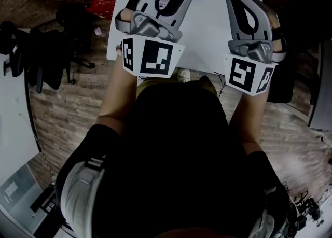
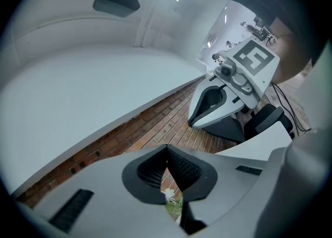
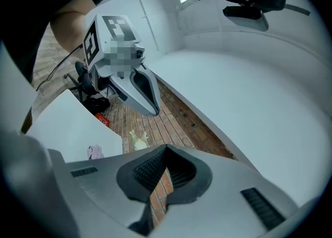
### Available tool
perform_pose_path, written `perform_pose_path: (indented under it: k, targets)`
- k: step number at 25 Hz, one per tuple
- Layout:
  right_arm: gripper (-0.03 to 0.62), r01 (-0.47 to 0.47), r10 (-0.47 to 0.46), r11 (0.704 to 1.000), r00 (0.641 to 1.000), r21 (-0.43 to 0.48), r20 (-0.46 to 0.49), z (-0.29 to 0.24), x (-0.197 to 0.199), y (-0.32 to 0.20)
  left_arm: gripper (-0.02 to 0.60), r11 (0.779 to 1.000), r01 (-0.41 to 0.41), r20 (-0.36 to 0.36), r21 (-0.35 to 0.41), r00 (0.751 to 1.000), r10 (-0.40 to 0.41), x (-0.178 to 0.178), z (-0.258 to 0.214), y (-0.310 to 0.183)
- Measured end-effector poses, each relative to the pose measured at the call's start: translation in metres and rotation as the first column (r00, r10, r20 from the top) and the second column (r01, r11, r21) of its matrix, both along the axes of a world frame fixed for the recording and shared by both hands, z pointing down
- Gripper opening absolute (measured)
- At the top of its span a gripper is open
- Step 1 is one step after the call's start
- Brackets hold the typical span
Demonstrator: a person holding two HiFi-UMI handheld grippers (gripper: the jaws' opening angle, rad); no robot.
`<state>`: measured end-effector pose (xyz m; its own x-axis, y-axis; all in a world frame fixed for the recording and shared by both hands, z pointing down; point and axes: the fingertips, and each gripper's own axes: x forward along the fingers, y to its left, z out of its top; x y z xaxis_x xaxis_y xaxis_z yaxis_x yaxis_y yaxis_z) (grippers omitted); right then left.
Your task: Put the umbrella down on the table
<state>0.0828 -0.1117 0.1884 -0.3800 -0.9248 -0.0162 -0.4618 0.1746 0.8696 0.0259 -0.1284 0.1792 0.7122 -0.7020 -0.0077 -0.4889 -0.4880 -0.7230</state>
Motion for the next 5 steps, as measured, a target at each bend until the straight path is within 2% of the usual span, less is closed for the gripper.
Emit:
perform_pose_path:
  k: [5]
  targets:
    - [0.028,-0.006,0.006,1.000,1.000,-0.001,-0.006,-0.0008,-0.0038,0.0061,0.014,1.000,0.003,-0.004,0.003,1.000,-0.003,-0.0060,-0.0041,0.0028]
